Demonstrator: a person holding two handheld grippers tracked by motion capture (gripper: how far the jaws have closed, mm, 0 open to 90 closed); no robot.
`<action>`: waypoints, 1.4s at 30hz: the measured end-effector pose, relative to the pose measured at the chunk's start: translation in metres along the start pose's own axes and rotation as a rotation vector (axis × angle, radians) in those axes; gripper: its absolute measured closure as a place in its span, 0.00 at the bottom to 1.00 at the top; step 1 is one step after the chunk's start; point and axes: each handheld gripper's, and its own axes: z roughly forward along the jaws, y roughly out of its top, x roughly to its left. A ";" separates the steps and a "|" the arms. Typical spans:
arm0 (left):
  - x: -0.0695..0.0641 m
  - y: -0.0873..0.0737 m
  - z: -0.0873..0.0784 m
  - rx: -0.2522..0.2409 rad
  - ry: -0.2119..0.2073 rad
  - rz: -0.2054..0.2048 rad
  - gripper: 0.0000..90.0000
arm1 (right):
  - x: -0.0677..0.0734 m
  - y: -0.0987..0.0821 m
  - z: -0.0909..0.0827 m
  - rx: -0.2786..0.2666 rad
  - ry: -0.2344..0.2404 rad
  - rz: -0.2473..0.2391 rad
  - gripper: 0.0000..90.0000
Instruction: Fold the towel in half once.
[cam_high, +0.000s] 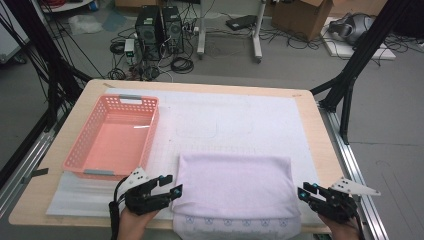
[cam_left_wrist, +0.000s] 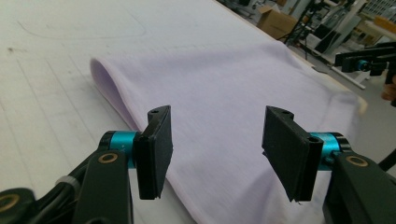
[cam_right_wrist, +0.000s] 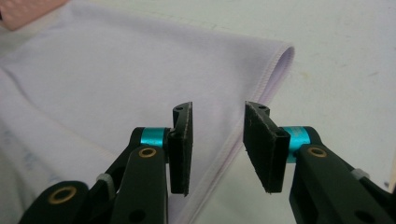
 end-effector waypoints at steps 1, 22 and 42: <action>0.003 0.002 0.004 0.002 0.009 0.000 0.50 | -0.002 0.001 0.004 0.008 -0.002 -0.002 0.71; 0.034 0.033 0.062 0.102 0.145 -0.022 0.55 | -0.028 0.028 0.049 0.084 -0.069 -0.018 0.62; 0.038 0.028 0.083 0.237 0.214 0.016 0.89 | -0.025 0.042 0.092 0.191 -0.062 -0.002 0.94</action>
